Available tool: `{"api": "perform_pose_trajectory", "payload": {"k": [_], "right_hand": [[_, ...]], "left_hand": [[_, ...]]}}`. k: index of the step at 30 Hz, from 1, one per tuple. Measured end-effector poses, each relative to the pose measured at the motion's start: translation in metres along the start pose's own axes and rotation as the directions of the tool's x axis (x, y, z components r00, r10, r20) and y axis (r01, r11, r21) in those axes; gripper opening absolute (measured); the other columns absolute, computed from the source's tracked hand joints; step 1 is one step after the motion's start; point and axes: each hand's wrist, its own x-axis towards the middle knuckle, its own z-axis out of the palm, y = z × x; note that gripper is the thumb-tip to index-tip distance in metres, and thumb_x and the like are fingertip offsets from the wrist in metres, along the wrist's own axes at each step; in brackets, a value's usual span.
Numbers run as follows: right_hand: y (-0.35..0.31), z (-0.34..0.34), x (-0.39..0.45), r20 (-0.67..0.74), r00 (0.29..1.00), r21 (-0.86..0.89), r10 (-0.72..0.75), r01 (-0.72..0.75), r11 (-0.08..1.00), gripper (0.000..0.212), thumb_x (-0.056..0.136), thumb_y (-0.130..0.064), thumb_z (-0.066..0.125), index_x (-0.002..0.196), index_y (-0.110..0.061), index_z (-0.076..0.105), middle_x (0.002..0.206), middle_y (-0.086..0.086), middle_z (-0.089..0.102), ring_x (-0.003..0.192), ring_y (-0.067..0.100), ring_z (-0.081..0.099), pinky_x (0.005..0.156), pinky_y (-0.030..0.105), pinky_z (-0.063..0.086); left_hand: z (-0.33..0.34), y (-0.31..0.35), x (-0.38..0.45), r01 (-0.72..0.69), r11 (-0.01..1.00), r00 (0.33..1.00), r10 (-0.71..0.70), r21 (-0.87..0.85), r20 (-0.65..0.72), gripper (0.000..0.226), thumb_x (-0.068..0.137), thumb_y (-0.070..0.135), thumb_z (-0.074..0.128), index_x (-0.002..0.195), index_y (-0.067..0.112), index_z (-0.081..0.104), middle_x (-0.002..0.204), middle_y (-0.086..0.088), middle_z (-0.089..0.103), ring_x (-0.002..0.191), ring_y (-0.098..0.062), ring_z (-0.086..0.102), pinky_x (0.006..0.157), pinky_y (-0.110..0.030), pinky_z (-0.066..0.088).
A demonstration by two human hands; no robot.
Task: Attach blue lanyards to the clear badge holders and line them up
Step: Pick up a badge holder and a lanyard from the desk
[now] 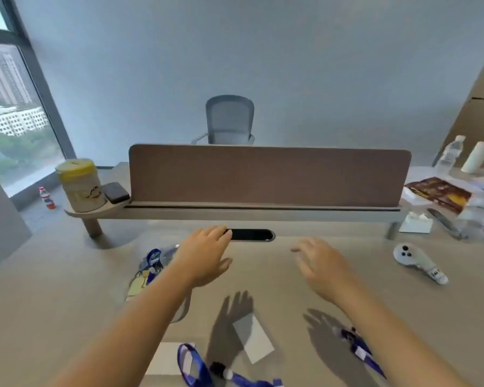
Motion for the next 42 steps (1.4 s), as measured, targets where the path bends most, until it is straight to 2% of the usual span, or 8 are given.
{"api": "perform_pose_trajectory", "payload": {"k": [6, 18, 26, 29, 32, 34, 37, 42], "right_hand": [[0.049, 0.086, -0.027, 0.325, 0.93, -0.142, 0.169, -0.129, 0.981, 0.038, 0.095, -0.018, 0.034, 0.129, -0.011, 0.048, 0.135, 0.007, 0.049, 0.123, 0.024, 0.044, 0.097, 0.03, 0.038], [0.08, 0.143, -0.044, 0.379, 0.911, -0.106, 0.162, -0.132, 0.986, 0.032, 0.095, -0.019, 0.036, 0.122, -0.01, 0.051, 0.127, 0.007, 0.052, 0.112, 0.023, 0.049, 0.089, 0.029, 0.04], [0.085, 0.144, -0.044, 0.375, 0.911, -0.073, 0.172, -0.156, 0.985, 0.033, 0.094, -0.018, 0.037, 0.123, -0.008, 0.05, 0.129, 0.007, 0.05, 0.117, 0.023, 0.046, 0.094, 0.032, 0.039], [0.084, 0.142, -0.043, 0.378, 0.906, -0.035, 0.189, -0.19, 0.981, 0.035, 0.095, -0.019, 0.037, 0.126, -0.009, 0.049, 0.133, 0.007, 0.048, 0.121, 0.023, 0.044, 0.097, 0.032, 0.038], [0.079, 0.138, -0.039, 0.373, 0.905, 0.044, 0.205, -0.237, 0.97, 0.037, 0.096, -0.021, 0.039, 0.13, -0.011, 0.047, 0.137, 0.006, 0.047, 0.125, 0.02, 0.043, 0.101, 0.03, 0.036], [0.074, 0.133, -0.034, 0.363, 0.908, 0.108, 0.207, -0.262, 0.959, 0.038, 0.096, -0.023, 0.04, 0.131, -0.011, 0.046, 0.138, 0.006, 0.047, 0.126, 0.02, 0.044, 0.103, 0.03, 0.036], [0.063, 0.122, -0.024, 0.352, 0.915, 0.186, 0.197, -0.275, 0.943, 0.041, 0.096, -0.024, 0.041, 0.134, -0.01, 0.044, 0.14, 0.007, 0.045, 0.127, 0.021, 0.045, 0.105, 0.033, 0.038], [0.044, 0.103, -0.009, 0.318, 0.928, 0.357, 0.193, -0.306, 0.882, 0.049, 0.095, -0.024, 0.045, 0.14, -0.01, 0.034, 0.146, 0.007, 0.04, 0.132, 0.021, 0.041, 0.106, 0.032, 0.035]], "left_hand": [[0.092, 0.023, -0.008, 0.043, 0.998, 0.934, -0.024, -0.045, 0.356, 0.057, 0.092, 0.037, 0.04, 0.14, 0.012, 0.023, 0.153, -0.008, 0.021, 0.14, -0.023, 0.021, 0.113, -0.037, 0.022], [0.175, 0.064, 0.013, 0.307, 0.948, 0.827, -0.221, -0.086, 0.517, 0.083, 0.07, 0.052, 0.066, 0.132, 0.012, 0.03, 0.133, -0.009, 0.038, 0.122, -0.03, 0.037, 0.098, -0.044, 0.039], [0.174, 0.058, 0.023, 0.52, 0.853, 0.683, -0.379, -0.051, 0.624, 0.093, 0.056, 0.053, 0.076, 0.126, 0.008, 0.034, 0.129, -0.013, 0.04, 0.122, -0.032, 0.035, 0.1, -0.042, 0.035], [0.166, 0.05, 0.026, 0.575, 0.802, 0.717, -0.4, -0.16, 0.571, 0.079, 0.064, 0.044, 0.075, 0.123, 0.007, 0.038, 0.125, -0.014, 0.041, 0.117, -0.032, 0.04, 0.095, -0.04, 0.038], [0.146, 0.039, 0.035, 0.563, 0.677, 0.809, -0.337, -0.473, 0.482, 0.025, 0.079, 0.02, 0.067, 0.09, 0.013, 0.046, 0.09, -0.009, 0.052, 0.084, -0.025, 0.051, 0.071, -0.035, 0.043], [0.128, 0.033, 0.04, 0.479, 0.666, 0.874, -0.298, -0.572, 0.384, 0.017, 0.084, 0.011, 0.058, 0.077, 0.01, 0.043, 0.074, -0.007, 0.045, 0.073, -0.024, 0.045, 0.065, -0.039, 0.04], [0.096, 0.029, 0.047, 0.361, 0.697, 0.933, -0.269, -0.62, 0.24, 0.014, 0.088, 0.009, 0.051, 0.098, -0.001, 0.05, 0.084, -0.01, 0.045, 0.079, -0.025, 0.042, 0.068, -0.03, 0.033], [0.051, 0.028, 0.055, 0.226, 0.721, 0.972, -0.215, -0.655, 0.1, 0.006, 0.089, 0.01, 0.05, 0.094, 0.007, 0.051, 0.093, -0.007, 0.05, 0.087, -0.024, 0.049, 0.08, -0.034, 0.043]]}}
